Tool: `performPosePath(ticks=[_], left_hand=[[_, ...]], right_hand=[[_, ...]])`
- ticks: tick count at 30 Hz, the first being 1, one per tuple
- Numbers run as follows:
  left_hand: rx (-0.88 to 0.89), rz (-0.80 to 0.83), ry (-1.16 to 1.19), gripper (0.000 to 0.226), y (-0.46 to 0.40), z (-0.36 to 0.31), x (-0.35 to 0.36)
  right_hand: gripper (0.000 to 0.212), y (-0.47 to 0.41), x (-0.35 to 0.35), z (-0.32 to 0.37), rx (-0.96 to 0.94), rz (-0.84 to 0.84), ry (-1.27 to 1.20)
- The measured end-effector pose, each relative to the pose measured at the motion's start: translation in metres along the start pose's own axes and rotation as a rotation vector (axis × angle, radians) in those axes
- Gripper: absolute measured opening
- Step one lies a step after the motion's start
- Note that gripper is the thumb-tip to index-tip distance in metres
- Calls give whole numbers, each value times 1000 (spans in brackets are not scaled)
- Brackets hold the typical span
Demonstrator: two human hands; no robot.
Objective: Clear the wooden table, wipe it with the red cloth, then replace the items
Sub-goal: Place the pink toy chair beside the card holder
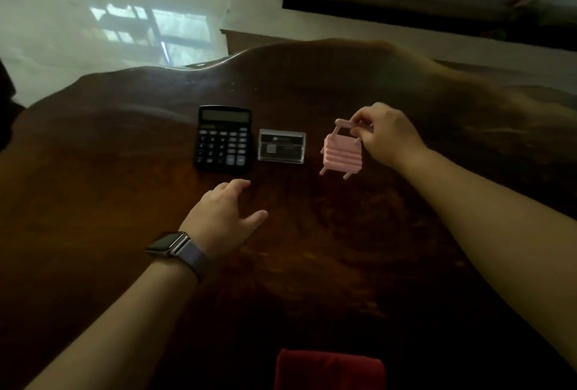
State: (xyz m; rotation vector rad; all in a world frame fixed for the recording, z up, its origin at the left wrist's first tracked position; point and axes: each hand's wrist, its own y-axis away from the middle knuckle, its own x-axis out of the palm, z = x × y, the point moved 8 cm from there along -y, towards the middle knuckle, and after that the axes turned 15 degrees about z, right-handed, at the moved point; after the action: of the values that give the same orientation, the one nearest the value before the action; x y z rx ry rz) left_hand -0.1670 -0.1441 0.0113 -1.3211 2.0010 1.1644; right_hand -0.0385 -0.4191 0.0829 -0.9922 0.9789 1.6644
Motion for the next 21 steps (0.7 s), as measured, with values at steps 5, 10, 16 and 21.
performPosePath(ticks=[5,10,16,21], left_hand=[[-35,-6,8,71,3,31,-2],[-39,-7,22,69,5,41,-3],[-18,-14,25,65,9,34,-2],[-2,-1,16,66,10,25,0]], right_hand=[[19,-33,11,19,31,5,38],[23,-44,11,17,82,-9,51],[23,-39,12,10,99,-33,52],[34,-34,12,7,108,-38,25]])
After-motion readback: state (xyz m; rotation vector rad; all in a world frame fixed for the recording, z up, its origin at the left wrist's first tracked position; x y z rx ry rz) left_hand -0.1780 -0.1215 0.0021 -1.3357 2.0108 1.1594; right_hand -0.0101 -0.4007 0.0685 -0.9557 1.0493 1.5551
